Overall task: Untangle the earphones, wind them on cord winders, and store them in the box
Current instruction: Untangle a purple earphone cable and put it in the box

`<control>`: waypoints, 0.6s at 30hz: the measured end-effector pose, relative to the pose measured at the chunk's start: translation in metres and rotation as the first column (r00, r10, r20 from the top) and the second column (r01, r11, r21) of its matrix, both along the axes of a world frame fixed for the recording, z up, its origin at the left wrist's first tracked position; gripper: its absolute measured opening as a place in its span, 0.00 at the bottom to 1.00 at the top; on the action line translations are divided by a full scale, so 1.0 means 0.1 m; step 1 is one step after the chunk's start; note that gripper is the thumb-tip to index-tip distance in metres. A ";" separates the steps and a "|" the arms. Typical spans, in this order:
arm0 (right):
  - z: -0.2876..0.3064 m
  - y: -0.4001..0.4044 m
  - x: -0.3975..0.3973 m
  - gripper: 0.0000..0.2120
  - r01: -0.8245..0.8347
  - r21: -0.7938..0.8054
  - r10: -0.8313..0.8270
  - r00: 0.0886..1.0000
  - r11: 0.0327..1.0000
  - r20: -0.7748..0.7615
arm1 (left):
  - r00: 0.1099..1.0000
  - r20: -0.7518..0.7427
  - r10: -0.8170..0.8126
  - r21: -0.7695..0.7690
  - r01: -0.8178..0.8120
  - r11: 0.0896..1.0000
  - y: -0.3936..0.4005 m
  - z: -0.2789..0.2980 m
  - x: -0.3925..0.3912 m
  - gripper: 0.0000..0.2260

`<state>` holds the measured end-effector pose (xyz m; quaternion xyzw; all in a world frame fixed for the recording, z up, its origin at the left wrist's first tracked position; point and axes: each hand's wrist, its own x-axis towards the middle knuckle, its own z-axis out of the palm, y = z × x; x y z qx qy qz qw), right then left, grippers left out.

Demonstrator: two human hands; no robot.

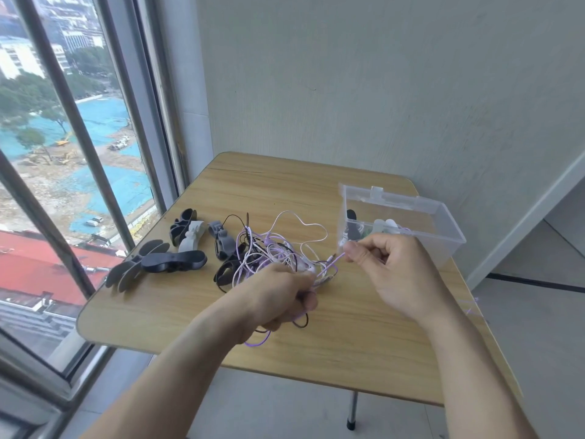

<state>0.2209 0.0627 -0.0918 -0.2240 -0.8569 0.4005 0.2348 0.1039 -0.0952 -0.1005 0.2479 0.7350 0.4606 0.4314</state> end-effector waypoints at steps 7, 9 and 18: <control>-0.02 -0.06 -0.05 0.14 -0.067 0.003 0.065 0.982 0.998 0.180 | 0.810 0.569 0.142 0.366 -0.404 0.838 -0.01 0.07 -0.05 0.16; 0.01 -0.18 -0.07 0.14 -0.187 -0.005 0.181 0.945 0.982 0.271 | 0.783 0.591 0.195 0.411 -0.500 0.762 0.00 0.06 -0.08 0.15; 0.17 -0.53 -0.10 0.16 -0.366 -0.025 0.340 0.834 0.930 0.435 | 0.891 0.252 0.377 0.489 -0.453 0.745 0.03 -0.01 -0.04 0.12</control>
